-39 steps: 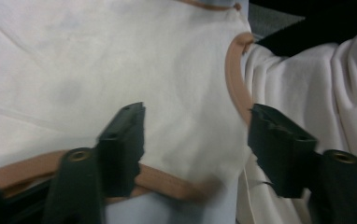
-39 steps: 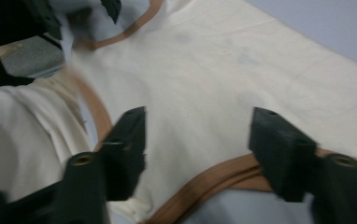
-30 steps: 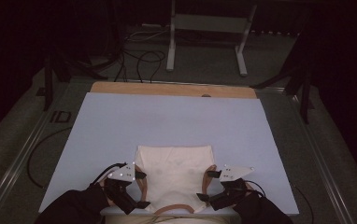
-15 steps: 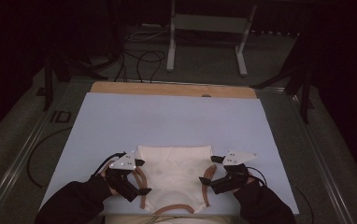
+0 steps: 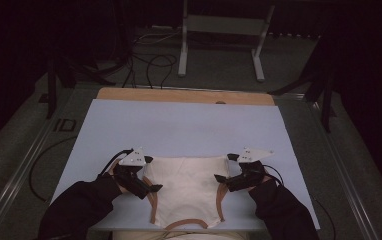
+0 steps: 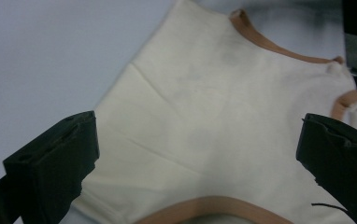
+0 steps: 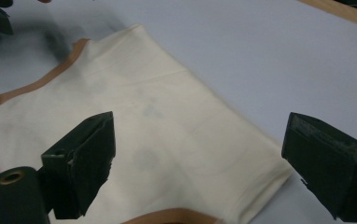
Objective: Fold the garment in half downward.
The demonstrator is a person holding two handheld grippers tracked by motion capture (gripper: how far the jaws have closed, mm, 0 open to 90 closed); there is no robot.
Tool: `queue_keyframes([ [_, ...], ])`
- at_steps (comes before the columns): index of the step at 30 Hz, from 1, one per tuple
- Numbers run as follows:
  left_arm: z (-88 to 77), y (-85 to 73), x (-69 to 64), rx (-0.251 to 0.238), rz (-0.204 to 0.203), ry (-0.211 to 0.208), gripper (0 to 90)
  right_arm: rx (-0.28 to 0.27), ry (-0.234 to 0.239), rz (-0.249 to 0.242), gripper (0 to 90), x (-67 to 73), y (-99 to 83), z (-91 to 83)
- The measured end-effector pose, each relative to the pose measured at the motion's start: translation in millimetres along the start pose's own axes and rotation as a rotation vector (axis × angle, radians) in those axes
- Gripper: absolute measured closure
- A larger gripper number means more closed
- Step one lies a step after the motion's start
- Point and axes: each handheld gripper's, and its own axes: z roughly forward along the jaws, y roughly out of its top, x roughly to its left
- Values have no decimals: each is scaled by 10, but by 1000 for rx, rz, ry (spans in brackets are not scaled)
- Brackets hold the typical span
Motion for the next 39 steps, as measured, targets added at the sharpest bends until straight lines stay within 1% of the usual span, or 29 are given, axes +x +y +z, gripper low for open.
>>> queue_keyframes([
  [2,0,3,55,-8,-9,12,2,0,-5,0,98,-42,21,18],
  [5,6,-2,152,-8,-24,21,2,-1,-9,4,98,-104,45,54],
  [7,14,-13,199,-3,-30,36,2,5,-16,7,99,-141,53,78],
  [8,18,-21,226,-4,-37,37,2,3,-12,6,99,-168,52,91],
  [12,47,-62,333,16,-61,73,3,24,-14,16,99,-246,44,147],
  [13,55,-71,354,20,-65,76,3,33,-12,23,99,-263,42,162],
  [15,75,-83,396,30,-74,82,3,34,-15,27,99,-303,36,187],
  [16,85,-87,417,35,-78,81,3,36,-14,37,100,-319,33,199],
  [18,111,-94,448,33,-99,78,3,38,-18,42,99,-355,23,226],
  [20,138,-96,475,43,-103,86,3,44,-18,53,99,-390,9,253],
  [22,162,-101,509,47,-121,83,5,51,-27,59,99,-420,-6,281],
  [23,171,-103,529,60,-126,89,13,54,-29,62,99,-432,-10,293],
  [24,180,-105,550,63,-136,98,23,58,-30,64,99,-444,-12,304],
  [26,194,-110,599,69,-151,97,72,57,-42,71,99,-476,-15,320],
  [28,209,-113,644,77,-162,108,109,63,-46,93,99,-516,-20,337],
  [29,216,-117,662,77,-168,118,131,71,-58,90,100,-528,-25,348],
  [30,228,-122,678,84,-176,120,158,84,-68,92,104,-540,-32,364],
  [31,244,-129,690,98,-183,132,158,92,-57,107,104,-559,-44,377],
  [32,258,-141,702,102,-189,138,163,97,-45,118,104,-577,-59,393],
  [34,277,-171,739,121,-207,143,211,119,-37,133,105,-605,-89,433],
  [36,286,-201,759,125,-214,135,265,143,-34,140,146,-620,-116,472],
  [37,295,-212,766,129,-222,136,307,155,-26,147,168,-624,-127,488],
  [38,302,-221,771,125,-225,137,331,165,-23,149,214,-625,-135,500],
  [39,305,-226,779,132,-223,136,354,175,-29,147,248,-623,-141,505],
])
